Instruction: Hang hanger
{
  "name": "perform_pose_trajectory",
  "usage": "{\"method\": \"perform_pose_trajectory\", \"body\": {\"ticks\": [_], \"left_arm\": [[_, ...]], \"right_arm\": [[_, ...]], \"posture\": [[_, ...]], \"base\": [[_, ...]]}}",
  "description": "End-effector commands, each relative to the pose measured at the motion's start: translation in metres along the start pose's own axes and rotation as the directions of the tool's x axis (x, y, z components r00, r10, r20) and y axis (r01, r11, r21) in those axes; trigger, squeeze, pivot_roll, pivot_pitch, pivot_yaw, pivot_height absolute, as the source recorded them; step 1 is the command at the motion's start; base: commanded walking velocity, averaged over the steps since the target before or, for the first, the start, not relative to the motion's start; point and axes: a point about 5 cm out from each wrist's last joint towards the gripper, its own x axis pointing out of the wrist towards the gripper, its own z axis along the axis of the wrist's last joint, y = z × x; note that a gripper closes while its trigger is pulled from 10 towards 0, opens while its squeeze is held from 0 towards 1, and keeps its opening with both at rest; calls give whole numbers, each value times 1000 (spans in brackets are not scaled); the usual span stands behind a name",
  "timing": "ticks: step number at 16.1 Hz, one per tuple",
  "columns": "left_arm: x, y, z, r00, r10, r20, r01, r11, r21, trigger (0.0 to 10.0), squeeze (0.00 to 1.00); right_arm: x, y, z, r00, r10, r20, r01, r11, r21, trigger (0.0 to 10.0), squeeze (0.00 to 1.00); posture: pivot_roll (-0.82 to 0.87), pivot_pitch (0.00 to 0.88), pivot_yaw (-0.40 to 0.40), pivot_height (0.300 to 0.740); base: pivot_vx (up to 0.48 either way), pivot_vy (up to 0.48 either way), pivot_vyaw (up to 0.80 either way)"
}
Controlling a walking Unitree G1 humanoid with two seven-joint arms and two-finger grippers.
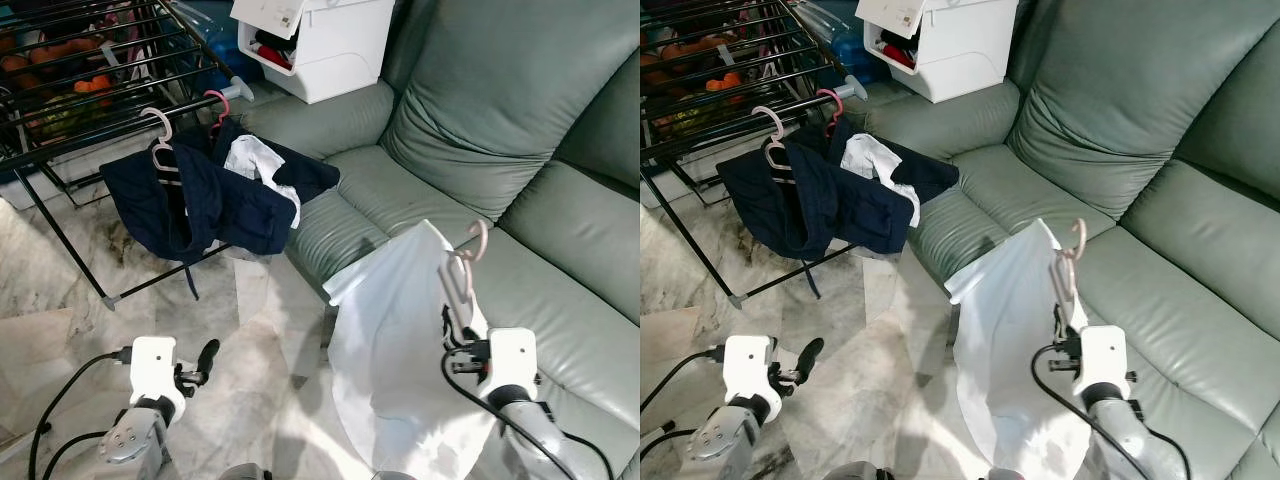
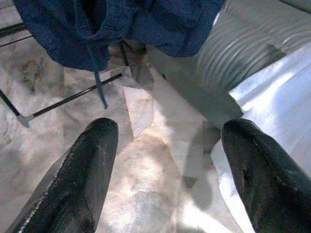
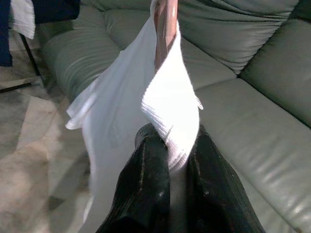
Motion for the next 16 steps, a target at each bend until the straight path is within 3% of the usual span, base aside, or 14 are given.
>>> {"method": "perform_pose_trajectory", "body": {"ticks": [1, 8, 13, 16], "left_arm": [[-3, 7, -5, 1000, 15, -13, -15, 1000, 8, 10000, 0], [-2, 7, -12, 1000, -6, -7, 6, 1000, -11, 10000, 0], [-3, 6, -15, 999, -43, -8, 43, 999, 5, 10000, 0], [-3, 7, -16, 999, -41, 5, 41, 999, -10, 10000, 0]], "right_arm": [[5, 0, 10, 999, 2, 51, -2, 1000, -4, 10000, 0], [10, -4, 17, 998, 10, 69, -10, 1000, 2, 10000, 0], [-9, -5, 6, 997, -44, 57, 43, 999, 23, 10000, 0], [-6, -9, 12, 995, -63, 75, 62, 998, 20, 10000, 0]], "posture": [[-41, 0, -1, 740], [-42, 0, -17, 740], [-71, 0, 2, 740], [-69, 0, 5, 740]], "base": [[0, 0, 0], [0, 0, 0], [0, 0, 0], [0, 0, 0]]}}
